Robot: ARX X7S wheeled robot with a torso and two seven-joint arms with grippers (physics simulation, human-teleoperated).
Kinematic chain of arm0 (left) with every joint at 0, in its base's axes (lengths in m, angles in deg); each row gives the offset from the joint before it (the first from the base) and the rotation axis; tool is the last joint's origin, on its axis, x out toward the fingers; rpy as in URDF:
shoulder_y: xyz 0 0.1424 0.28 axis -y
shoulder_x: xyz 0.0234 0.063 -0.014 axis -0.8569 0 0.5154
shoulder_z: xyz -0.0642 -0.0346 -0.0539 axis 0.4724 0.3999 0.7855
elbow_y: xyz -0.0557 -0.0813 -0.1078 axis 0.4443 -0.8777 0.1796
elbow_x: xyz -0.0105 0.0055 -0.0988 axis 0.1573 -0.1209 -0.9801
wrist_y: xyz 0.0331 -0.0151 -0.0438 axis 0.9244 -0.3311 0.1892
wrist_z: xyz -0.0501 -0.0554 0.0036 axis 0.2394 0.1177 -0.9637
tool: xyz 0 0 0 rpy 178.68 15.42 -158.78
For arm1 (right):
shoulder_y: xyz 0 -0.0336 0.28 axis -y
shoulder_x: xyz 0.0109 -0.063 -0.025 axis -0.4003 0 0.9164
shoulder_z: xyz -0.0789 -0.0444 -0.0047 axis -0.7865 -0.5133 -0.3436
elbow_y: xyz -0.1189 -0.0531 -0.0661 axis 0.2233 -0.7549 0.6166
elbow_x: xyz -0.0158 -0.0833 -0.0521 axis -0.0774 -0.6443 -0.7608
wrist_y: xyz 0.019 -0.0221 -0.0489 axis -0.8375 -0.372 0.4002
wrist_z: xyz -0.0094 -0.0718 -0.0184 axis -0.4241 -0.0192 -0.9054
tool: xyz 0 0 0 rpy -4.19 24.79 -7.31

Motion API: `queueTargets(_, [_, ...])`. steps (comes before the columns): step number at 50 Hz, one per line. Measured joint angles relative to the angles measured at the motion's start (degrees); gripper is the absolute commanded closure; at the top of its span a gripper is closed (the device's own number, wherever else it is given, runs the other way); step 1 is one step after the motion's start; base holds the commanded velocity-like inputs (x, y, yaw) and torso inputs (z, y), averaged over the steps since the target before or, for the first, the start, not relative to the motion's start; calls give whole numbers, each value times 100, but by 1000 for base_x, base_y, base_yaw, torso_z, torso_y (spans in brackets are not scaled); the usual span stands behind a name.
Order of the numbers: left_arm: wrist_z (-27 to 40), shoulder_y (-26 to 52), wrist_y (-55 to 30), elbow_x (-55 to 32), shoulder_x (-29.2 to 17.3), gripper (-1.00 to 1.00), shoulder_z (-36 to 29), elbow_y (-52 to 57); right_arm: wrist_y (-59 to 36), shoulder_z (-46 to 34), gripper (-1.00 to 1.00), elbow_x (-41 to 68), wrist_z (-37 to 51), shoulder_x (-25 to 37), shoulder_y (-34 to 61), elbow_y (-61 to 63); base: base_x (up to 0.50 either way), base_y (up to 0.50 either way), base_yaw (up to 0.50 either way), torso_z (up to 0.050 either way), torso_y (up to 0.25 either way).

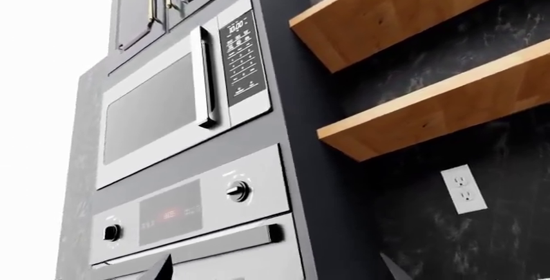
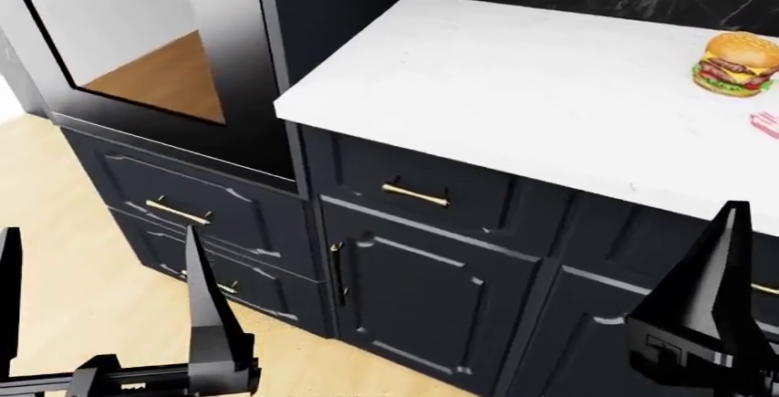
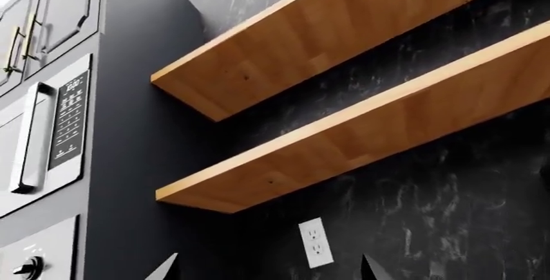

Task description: Open the oven door

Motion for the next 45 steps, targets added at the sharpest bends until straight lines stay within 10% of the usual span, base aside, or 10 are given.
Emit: queueTargets(45, [123,-4,-7,-3,-91,-100,-30,9,135,-89,-100,0,64,108,-56,-9,0,0,500,0,0])
